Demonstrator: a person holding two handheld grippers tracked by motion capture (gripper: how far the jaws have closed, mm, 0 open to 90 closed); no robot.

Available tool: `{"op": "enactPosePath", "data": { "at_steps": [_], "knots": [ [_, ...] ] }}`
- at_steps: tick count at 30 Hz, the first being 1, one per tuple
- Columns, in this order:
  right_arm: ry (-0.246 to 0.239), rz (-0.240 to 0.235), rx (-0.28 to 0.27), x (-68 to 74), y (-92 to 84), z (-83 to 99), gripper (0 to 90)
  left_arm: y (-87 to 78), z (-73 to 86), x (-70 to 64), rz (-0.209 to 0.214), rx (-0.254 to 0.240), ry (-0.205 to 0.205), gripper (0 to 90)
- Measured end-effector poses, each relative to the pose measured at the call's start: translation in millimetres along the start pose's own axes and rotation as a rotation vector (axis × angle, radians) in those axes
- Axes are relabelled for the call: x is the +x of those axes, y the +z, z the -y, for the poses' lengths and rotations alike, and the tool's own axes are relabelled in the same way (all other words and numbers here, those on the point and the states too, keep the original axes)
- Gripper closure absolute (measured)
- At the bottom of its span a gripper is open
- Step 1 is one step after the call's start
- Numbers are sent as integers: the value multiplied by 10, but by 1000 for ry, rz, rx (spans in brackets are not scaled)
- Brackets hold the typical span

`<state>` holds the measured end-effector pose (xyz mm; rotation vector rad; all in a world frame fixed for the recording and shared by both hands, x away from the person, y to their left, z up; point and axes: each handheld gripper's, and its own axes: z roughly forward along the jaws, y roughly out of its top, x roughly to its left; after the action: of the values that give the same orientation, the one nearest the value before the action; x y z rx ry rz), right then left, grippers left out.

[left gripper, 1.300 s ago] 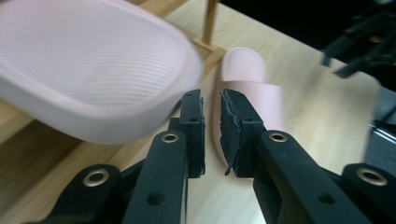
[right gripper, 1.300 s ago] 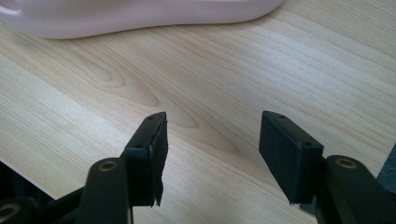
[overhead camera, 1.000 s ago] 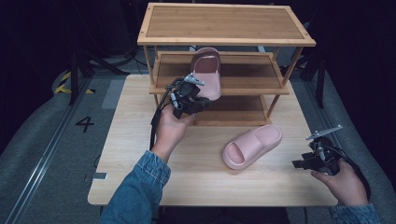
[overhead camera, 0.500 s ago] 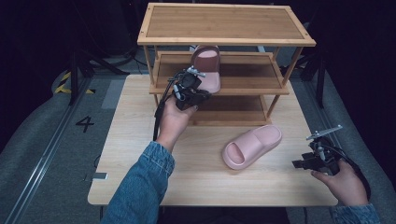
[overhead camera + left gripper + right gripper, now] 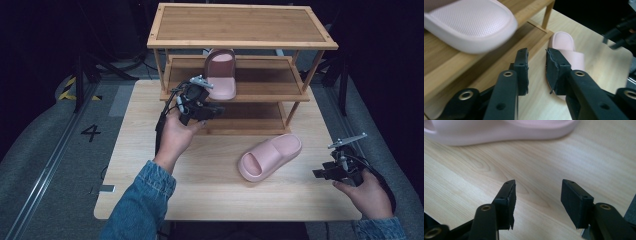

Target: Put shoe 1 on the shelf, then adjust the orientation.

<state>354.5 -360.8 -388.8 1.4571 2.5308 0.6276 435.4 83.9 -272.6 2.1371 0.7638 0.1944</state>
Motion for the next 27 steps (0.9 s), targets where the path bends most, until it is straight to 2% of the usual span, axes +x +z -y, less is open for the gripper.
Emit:
{"op": "enactPosePath", "data": {
  "at_steps": [2,3,7,8,9,10,12,15,18,21,22,24,25,27],
  "knots": [
    [-9,4,-11,12,-13,-12,474,-56,37,-16,11,4,6,686],
    [-36,18,-45,37,-65,-56,486,-110,85,-24,16,16,9,679],
    [-44,5,-69,44,-103,-118,491,-199,181,-31,14,38,9,658],
    [-40,-7,-69,45,-99,-132,493,-255,260,-38,4,51,16,645],
    [-40,-7,-69,45,-99,-132,493,-255,260,-38,4,51,16,634],
    [-42,-57,-84,46,-94,-163,498,-310,345,-40,-18,70,39,618],
    [-47,-73,-94,48,-96,-173,500,-329,394,-36,-13,77,45,616],
    [-64,-74,-107,78,-85,-246,509,-418,598,-7,23,77,75,596],
    [-74,-89,-116,103,-63,-314,510,-473,775,29,46,59,80,572],
    [-79,-113,-125,127,-48,-392,515,-484,950,89,77,70,49,556],
    [-79,-113,-125,127,-48,-392,515,-484,950,89,77,70,49,555],
    [-102,-120,-142,165,-49,-486,520,-498,1112,128,77,73,21,538],
    [-102,-120,-142,165,-49,-486,520,-498,1112,128,77,73,21,531],
    [-102,-115,-141,169,-24,-553,534,-503,1268,154,44,69,-8,517]
  ]
}}
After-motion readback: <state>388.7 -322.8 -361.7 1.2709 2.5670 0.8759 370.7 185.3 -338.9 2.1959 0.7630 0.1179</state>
